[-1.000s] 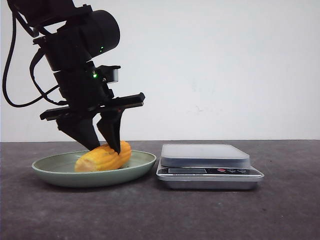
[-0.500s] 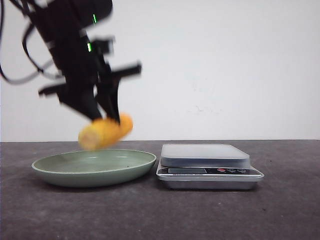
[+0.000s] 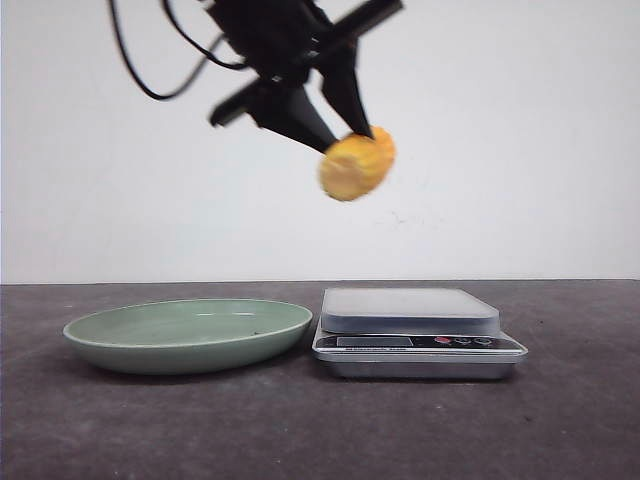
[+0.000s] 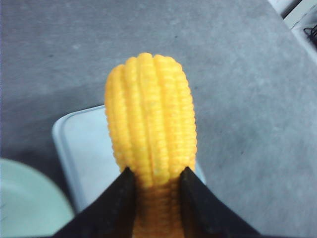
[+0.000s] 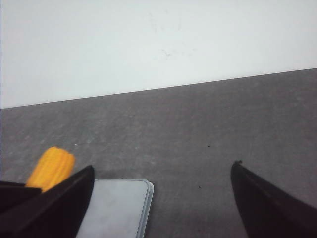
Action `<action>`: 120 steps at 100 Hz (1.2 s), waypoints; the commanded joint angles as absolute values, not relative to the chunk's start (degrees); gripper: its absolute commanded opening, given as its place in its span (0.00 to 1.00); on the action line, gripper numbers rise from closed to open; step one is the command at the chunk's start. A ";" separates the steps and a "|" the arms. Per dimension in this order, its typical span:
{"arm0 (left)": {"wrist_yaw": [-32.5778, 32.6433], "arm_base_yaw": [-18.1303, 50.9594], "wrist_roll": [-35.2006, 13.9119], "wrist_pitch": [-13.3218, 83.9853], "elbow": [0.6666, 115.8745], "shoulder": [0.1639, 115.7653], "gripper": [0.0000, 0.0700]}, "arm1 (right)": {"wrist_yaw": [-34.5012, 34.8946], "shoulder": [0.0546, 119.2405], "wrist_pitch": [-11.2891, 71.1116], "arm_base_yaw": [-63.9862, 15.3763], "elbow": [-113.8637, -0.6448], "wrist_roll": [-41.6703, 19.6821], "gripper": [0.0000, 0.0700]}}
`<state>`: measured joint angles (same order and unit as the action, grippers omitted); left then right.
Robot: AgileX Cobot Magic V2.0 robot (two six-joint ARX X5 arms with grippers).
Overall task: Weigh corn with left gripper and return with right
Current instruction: 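Lift the corn with the left gripper and carry it over the scale, then lower the corn onto the scale and open the left gripper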
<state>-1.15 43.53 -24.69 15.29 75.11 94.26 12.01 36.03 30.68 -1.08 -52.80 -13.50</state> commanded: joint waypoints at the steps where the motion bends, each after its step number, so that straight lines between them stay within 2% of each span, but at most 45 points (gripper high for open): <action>1: -0.82 44.71 -27.22 13.89 77.21 97.71 0.01 | 12.10 36.21 30.20 -1.13 -53.69 -13.08 0.80; 33: 2.07 45.78 -28.86 12.56 80.42 106.94 0.01 | 12.12 36.21 30.59 -1.13 -53.69 -13.04 0.80; 58: 1.93 45.89 -29.12 11.51 80.42 109.49 0.01 | 12.05 36.21 31.90 -1.13 -53.69 -12.80 0.80; 65: 1.96 45.89 -29.02 11.57 80.42 109.54 0.10 | 12.03 36.21 32.01 -1.13 -53.69 -12.80 0.80; 78: 1.96 45.93 -28.95 11.62 80.42 109.54 0.40 | 12.05 36.21 32.01 -1.13 -53.69 -12.82 0.80; 83: 1.98 45.93 -28.77 11.62 80.42 109.54 0.44 | 12.05 36.21 32.01 -1.13 -53.69 -12.82 0.80; 120: 2.46 45.93 -27.68 10.61 80.42 109.54 0.45 | 12.08 36.21 32.34 -1.13 -53.69 -12.84 0.80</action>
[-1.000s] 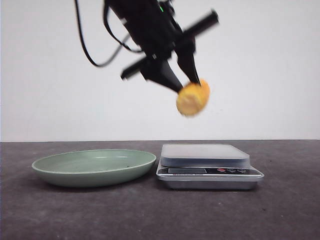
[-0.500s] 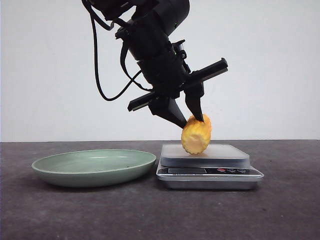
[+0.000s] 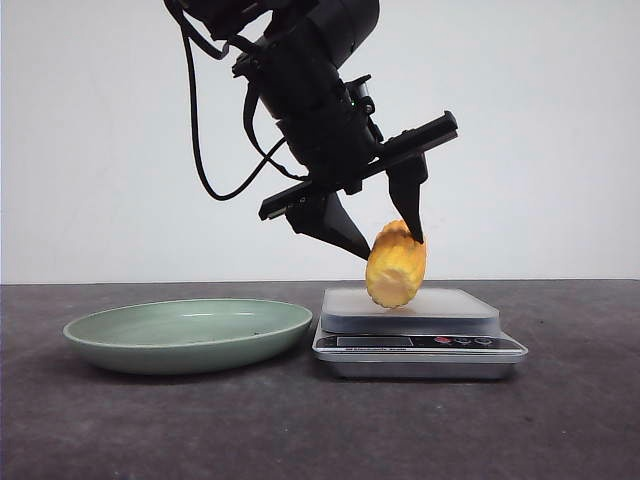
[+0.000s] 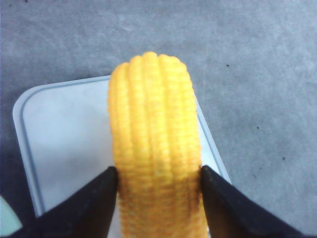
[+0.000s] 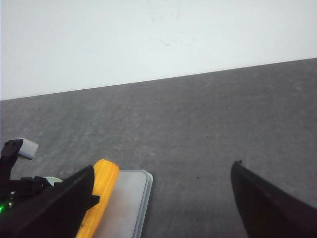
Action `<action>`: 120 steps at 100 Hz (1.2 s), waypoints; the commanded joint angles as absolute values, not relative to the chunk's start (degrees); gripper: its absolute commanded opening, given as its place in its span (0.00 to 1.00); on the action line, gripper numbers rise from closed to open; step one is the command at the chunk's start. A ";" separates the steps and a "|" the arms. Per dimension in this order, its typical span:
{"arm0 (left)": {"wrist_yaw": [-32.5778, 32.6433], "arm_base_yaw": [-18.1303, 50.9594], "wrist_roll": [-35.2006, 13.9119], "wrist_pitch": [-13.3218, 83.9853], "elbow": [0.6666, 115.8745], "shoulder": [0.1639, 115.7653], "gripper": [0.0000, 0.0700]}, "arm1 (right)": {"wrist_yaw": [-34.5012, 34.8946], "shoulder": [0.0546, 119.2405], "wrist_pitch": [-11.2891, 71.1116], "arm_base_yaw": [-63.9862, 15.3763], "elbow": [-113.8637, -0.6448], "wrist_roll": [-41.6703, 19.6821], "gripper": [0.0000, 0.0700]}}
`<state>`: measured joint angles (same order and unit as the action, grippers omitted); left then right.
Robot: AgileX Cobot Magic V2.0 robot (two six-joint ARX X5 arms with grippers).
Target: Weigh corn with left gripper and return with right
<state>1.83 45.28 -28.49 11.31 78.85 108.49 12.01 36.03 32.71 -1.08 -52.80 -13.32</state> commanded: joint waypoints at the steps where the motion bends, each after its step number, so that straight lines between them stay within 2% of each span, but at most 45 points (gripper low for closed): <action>1: 2.63 45.93 -27.68 10.61 80.42 109.54 0.45 | 12.08 36.21 32.34 -1.13 -53.69 -12.84 0.80; 30: 4.75 45.25 -27.24 10.63 80.42 109.54 0.47 | 12.05 36.21 32.75 -1.13 -53.69 -12.82 0.80; 39: 4.73 45.25 -27.22 10.61 80.42 109.54 0.65 | 12.05 36.21 32.82 -1.13 -53.69 -12.82 0.80; 43: 4.73 45.28 -27.00 10.63 80.42 109.54 0.68 | 12.05 36.21 32.82 -1.13 -53.69 -12.82 0.80; 72: 4.75 45.34 -25.85 10.70 80.42 109.54 0.68 | 12.05 36.21 32.97 -1.13 -53.69 -12.82 0.80; 89: 5.17 45.32 -22.61 12.58 80.97 107.44 0.68 | 12.05 36.21 33.08 -1.13 -53.69 -12.80 0.80; 108: 6.70 44.73 -19.31 12.64 81.01 98.70 0.68 | 12.08 36.21 33.08 -1.13 -53.69 -12.80 0.80; 120: 7.81 43.68 -15.46 15.86 81.01 90.35 0.68 | 12.58 36.21 33.54 -1.13 -53.69 -12.78 0.80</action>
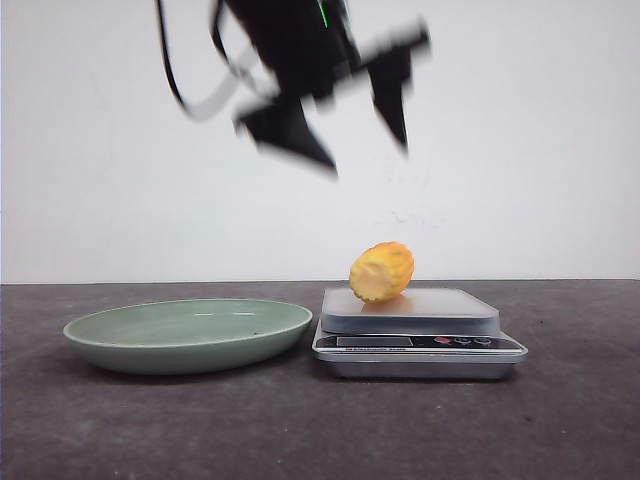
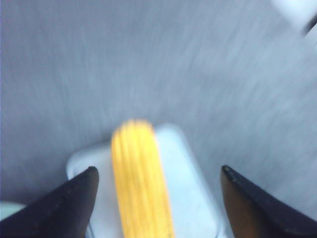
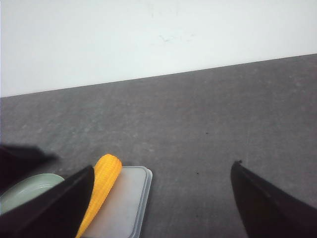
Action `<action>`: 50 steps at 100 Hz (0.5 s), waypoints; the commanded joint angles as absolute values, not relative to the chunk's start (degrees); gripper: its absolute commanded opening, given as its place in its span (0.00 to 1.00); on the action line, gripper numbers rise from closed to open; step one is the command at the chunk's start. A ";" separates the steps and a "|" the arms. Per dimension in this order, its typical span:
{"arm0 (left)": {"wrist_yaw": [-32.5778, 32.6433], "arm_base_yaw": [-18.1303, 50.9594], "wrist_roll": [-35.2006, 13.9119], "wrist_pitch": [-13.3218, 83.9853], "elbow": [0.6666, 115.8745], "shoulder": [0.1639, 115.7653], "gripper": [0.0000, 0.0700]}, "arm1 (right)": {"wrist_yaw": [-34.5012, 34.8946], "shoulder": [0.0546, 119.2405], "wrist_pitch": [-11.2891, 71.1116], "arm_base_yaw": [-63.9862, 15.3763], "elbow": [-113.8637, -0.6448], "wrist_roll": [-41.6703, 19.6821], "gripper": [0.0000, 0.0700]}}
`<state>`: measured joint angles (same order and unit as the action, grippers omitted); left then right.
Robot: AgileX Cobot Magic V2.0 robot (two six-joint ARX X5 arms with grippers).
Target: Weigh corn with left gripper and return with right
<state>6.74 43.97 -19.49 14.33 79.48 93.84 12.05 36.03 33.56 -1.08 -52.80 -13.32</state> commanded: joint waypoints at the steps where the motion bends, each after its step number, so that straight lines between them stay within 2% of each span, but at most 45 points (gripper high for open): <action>1: 7.97 43.57 -15.11 16.29 81.01 89.62 0.68 | 12.69 36.21 33.63 -1.13 -53.69 -12.80 0.80; 28: 15.27 40.05 -8.34 30.65 81.01 69.65 0.68 | 12.84 36.23 34.72 -2.81 -53.69 -11.77 0.80; 50: 22.44 38.48 -7.46 39.79 80.95 55.48 0.68 | 13.76 36.25 34.50 -4.54 -53.71 -11.68 0.81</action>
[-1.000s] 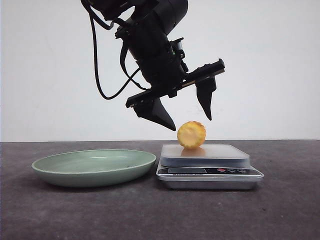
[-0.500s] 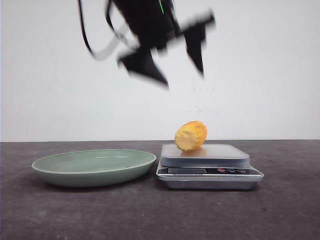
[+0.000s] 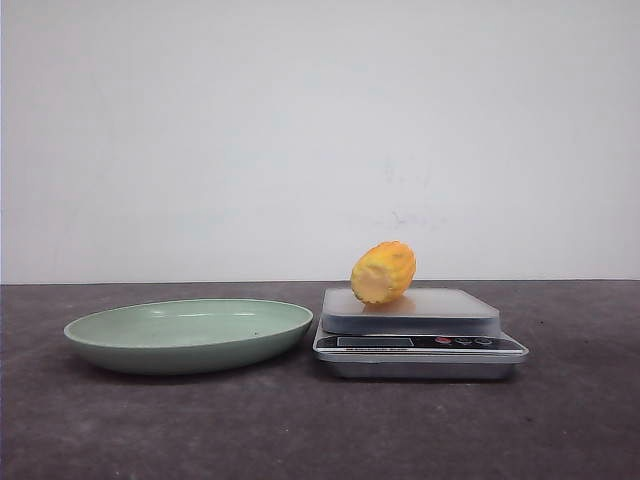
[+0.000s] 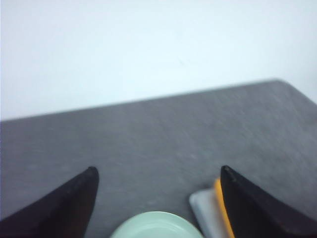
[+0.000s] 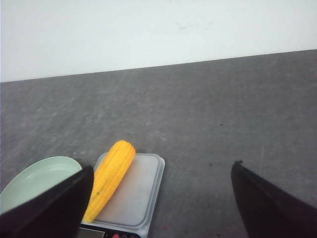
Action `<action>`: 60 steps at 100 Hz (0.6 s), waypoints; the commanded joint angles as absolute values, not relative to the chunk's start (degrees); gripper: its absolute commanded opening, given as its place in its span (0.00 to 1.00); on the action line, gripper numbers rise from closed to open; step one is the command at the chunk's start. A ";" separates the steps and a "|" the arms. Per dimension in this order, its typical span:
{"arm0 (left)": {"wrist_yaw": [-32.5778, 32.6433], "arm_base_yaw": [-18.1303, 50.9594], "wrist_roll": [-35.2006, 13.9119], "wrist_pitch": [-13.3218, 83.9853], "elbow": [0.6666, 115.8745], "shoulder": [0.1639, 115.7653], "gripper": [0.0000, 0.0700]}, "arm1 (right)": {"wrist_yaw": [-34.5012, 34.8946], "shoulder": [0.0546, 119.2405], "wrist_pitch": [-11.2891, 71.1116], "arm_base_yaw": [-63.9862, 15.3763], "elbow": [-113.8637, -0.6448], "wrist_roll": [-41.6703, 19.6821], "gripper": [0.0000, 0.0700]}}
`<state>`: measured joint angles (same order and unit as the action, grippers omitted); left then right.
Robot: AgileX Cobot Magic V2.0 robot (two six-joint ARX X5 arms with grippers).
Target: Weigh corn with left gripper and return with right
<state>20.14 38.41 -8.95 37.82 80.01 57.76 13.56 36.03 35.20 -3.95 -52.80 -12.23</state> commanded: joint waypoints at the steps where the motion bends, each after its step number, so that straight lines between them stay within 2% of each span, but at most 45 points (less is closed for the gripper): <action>1: 23.00 38.46 -7.29 40.25 80.95 54.89 0.68 | 13.76 36.25 34.50 -4.64 -53.71 -11.66 0.81; 18: 31.42 38.24 -7.68 50.68 80.93 45.56 0.68 | 13.72 37.50 33.19 -7.16 -53.78 -11.57 0.81; 29: 34.94 38.26 -10.22 57.04 80.90 39.35 0.68 | 13.67 39.79 32.14 -9.21 -54.33 -11.57 0.91; 47: 45.25 38.26 -10.85 66.04 80.90 29.67 0.68 | 13.28 44.88 29.82 -13.69 -55.83 -11.57 0.91; 60: 47.81 38.24 -13.89 74.37 80.90 24.93 0.68 | 10.87 48.27 26.81 -17.30 -55.94 -11.79 0.91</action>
